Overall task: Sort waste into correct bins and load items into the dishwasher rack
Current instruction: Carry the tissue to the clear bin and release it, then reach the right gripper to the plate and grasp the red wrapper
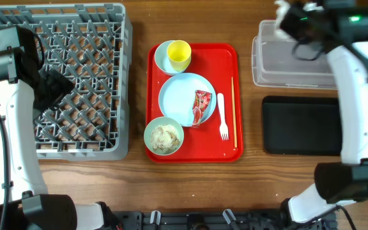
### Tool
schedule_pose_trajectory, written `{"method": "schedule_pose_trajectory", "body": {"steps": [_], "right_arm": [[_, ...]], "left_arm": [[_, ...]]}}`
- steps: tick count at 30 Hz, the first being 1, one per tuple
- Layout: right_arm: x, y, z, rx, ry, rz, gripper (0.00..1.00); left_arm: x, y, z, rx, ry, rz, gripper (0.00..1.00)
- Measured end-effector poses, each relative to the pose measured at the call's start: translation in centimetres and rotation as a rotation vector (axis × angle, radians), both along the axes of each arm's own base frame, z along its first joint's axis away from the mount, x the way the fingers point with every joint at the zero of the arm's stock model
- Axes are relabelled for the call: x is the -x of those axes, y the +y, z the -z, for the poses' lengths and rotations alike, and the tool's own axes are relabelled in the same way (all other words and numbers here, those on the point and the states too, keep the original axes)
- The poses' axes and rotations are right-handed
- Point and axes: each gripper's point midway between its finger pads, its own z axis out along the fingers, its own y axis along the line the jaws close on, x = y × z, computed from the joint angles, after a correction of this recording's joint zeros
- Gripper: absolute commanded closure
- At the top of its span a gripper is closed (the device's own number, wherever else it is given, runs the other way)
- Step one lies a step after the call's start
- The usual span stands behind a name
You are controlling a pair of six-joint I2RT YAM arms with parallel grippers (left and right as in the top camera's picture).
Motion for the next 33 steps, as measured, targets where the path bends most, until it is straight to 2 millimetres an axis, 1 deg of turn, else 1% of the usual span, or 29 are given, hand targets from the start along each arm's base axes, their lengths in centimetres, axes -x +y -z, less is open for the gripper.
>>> {"method": "schedule_pose_trajectory", "body": {"steps": [1,2,3,5,6,7,8,9,10,11,13,15,16,17,18,19,20,21,22,25,26,28,30,32,33], "right_arm": [[-0.4,-1.3,0.1,-0.004,-0.008,0.035,0.71],[-0.9,-3.0,0.3,-0.001,-0.017,0.073,0.64],[-1.5,-4.1,0.8,-0.004,-0.018,0.098,0.59],[-2.2,-4.8,2.1,-0.006,0.002,0.113,0.53],[-2.6,-4.7,2.8,-0.004,0.012,0.104,0.44],[-3.4,-4.4,3.7,-0.005,0.019,0.077,0.31],[-3.7,-4.2,4.1,-0.003,0.024,0.051,0.3],[-4.2,-3.6,5.3,-0.014,0.044,-0.002,0.37],[-4.2,-2.8,6.0,-0.036,0.062,-0.056,0.6],[-4.1,-2.0,6.5,-0.057,0.079,-0.106,0.7],[-3.5,0.3,7.0,-0.117,0.099,-0.247,0.69],[-2.3,3.7,7.0,-0.192,0.114,-0.416,0.64],[-1.6,5.2,6.9,-0.211,0.126,-0.48,0.6],[-0.3,7.5,7.1,-0.233,0.161,-0.559,0.52],[0.8,9.7,7.2,-0.238,0.186,-0.631,0.39],[2.0,11.8,7.4,-0.233,0.215,-0.69,0.0],[3.7,14.9,7.7,-0.207,0.262,-0.755,0.28],[4.9,16.9,8.1,-0.171,0.297,-0.785,0.43],[6.0,18.5,8.7,-0.116,0.343,-0.769,0.45],[8.4,21.0,10.4,0.013,0.425,-0.658,0.41],[8.9,21.3,11.0,0.039,0.442,-0.62,0.4],[10.5,21.8,12.7,0.1,0.486,-0.526,0.39],[11.7,21.8,14.2,0.13,0.524,-0.453,0.39],[12.5,21.6,15.8,0.147,0.551,-0.404,0.39],[12.5,21.6,16.6,0.145,0.552,-0.394,0.39]], "left_arm": [[0.0,0.0,0.0,0.0,0.0,0.0,0.0],[0.0,0.0,0.0,0.0,0.0,0.0,0.0],[0.0,0.0,0.0,0.0,0.0,0.0,0.0],[0.0,0.0,0.0,0.0,0.0,0.0,0.0],[0.0,0.0,0.0,0.0,0.0,0.0,0.0],[0.0,0.0,0.0,0.0,0.0,0.0,0.0],[0.0,0.0,0.0,0.0,0.0,0.0,0.0],[0.0,0.0,0.0,0.0,0.0,0.0,0.0],[0.0,0.0,0.0,0.0,0.0,0.0,0.0],[0.0,0.0,0.0,0.0,0.0,0.0,0.0],[0.0,0.0,0.0,0.0,0.0,0.0,0.0],[0.0,0.0,0.0,0.0,0.0,0.0,0.0],[0.0,0.0,0.0,0.0,0.0,0.0,0.0],[0.0,0.0,0.0,0.0,0.0,0.0,0.0],[0.0,0.0,0.0,0.0,0.0,0.0,0.0],[0.0,0.0,0.0,0.0,0.0,0.0,0.0],[0.0,0.0,0.0,0.0,0.0,0.0,0.0],[0.0,0.0,0.0,0.0,0.0,0.0,0.0],[0.0,0.0,0.0,0.0,0.0,0.0,0.0],[0.0,0.0,0.0,0.0,0.0,0.0,0.0],[0.0,0.0,0.0,0.0,0.0,0.0,0.0],[0.0,0.0,0.0,0.0,0.0,0.0,0.0],[0.0,0.0,0.0,0.0,0.0,0.0,0.0],[0.0,0.0,0.0,0.0,0.0,0.0,0.0],[0.0,0.0,0.0,0.0,0.0,0.0,0.0]]}}
